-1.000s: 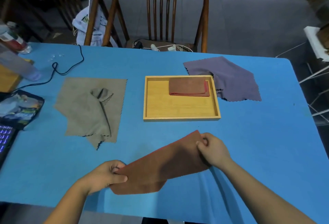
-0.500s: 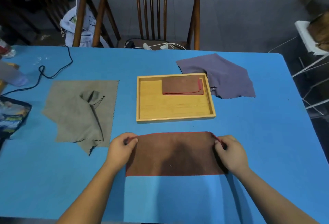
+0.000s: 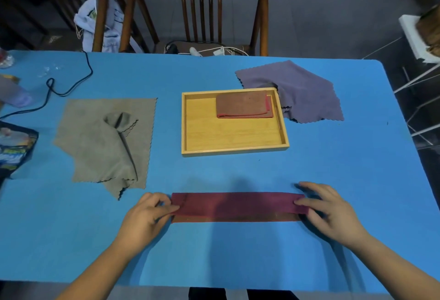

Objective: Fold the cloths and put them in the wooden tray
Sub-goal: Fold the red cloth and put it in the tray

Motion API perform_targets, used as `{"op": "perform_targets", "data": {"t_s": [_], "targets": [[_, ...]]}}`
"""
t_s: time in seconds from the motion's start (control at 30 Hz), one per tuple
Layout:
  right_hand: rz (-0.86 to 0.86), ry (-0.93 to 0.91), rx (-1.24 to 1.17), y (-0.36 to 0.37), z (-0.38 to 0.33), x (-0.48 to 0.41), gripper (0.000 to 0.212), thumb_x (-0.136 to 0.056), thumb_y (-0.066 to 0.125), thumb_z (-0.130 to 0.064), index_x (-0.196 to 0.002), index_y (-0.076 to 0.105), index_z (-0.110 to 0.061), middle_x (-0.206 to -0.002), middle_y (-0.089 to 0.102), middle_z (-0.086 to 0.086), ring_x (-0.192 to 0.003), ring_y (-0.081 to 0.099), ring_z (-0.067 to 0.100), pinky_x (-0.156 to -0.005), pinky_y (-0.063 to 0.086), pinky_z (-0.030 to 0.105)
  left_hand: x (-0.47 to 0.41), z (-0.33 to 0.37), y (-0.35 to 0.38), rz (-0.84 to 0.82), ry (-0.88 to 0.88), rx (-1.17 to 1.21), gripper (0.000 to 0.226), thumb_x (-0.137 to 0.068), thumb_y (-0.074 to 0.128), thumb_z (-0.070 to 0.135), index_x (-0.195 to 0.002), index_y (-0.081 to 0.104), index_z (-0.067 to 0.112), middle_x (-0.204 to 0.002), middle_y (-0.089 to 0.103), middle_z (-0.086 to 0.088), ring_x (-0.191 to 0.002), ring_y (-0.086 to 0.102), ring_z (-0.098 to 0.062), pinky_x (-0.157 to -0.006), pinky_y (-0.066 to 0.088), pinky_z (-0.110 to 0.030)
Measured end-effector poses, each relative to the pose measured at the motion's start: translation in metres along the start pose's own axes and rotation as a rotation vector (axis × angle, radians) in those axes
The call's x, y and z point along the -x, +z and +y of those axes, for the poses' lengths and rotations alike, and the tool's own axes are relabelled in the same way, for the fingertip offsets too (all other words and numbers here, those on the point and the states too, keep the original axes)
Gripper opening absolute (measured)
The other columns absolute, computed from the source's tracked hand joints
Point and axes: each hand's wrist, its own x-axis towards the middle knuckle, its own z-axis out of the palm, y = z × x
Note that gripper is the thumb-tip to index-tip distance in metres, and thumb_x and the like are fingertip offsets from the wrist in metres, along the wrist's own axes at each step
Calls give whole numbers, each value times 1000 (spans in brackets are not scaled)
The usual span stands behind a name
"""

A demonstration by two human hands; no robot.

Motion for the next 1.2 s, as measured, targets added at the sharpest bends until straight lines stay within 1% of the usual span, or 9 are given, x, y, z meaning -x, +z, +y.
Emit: {"op": "perform_targets", "data": {"t_s": [0.13,0.4,0.47,0.57,0.67,0.73,0.83,1.0,1.2], "targets": [[-22,-166,158,4,10,11,30,-88,52,-29,-106,75,-30,-136,61,-2,-114,63,20,-67,58,29,10,-1,12,-11,90,-118,54,-102,26,46,-104,76,26,-94,67,3,-78,58,-17,-52,42,-23],[-163,-275,277,9,21,14,33,-86,52,-33,-106,76,-23,-139,58,8,-123,60,27,-81,56,33,23,-4,28,-16,174,-248,39,-99,38,35,-106,75,24,-87,66,-1,-73,62,-21,-52,46,-27],[-166,-188,216,10,19,17,31,-87,50,-35,-103,75,-23,-143,54,8,-129,55,26,-87,54,36,27,-5,28,-51,155,-259,35,-96,45,42,-108,73,25,-89,64,2,-76,61,-19,-53,47,-26],[-100,67,67,12,10,10,17,-87,54,-38,-98,62,-28,-138,57,-5,-122,56,17,-86,52,31,30,0,28,-91,38,-199,38,-89,52,52,-107,73,27,-89,61,7,-80,58,-13,-54,45,-21],[-149,145,117,15,5,-2,38,-84,65,-39,-120,55,-32,-124,57,-18,-116,53,10,-81,50,25,22,14,31,-64,-231,-71,32,-84,57,51,-105,66,29,-98,58,14,-90,54,-3,-60,50,-22],[-217,169,146,13,4,-9,47,-84,64,-42,-129,52,-36,-120,55,-20,-114,49,8,-81,47,23,13,22,35,13,-463,125,29,-81,70,41,-106,58,35,-98,58,18,-86,55,3,-66,50,-23],[-263,308,73,12,4,-17,47,-85,66,-39,-129,52,-35,-118,52,-15,-108,53,9,-84,50,29,0,26,38,123,-669,416,37,-81,76,18,-105,55,36,-73,62,7,-70,59,-3,-62,45,-15],[-230,543,-159,16,0,-19,51,-85,72,-22,-131,52,-28,-111,52,-5,-99,51,5,-86,41,25,-10,21,39,158,-716,569,28,-87,70,14,-107,59,30,-70,61,6,-62,58,-3,-64,47,-10],[-298,493,-59,16,-4,-14,36,-82,71,-23,-109,53,-38,-108,51,-9,-91,56,4,-80,46,26,-18,13,38,85,-710,439,26,-87,69,15,-110,62,24,-75,61,1,-71,62,-17,-66,49,-25]]}}
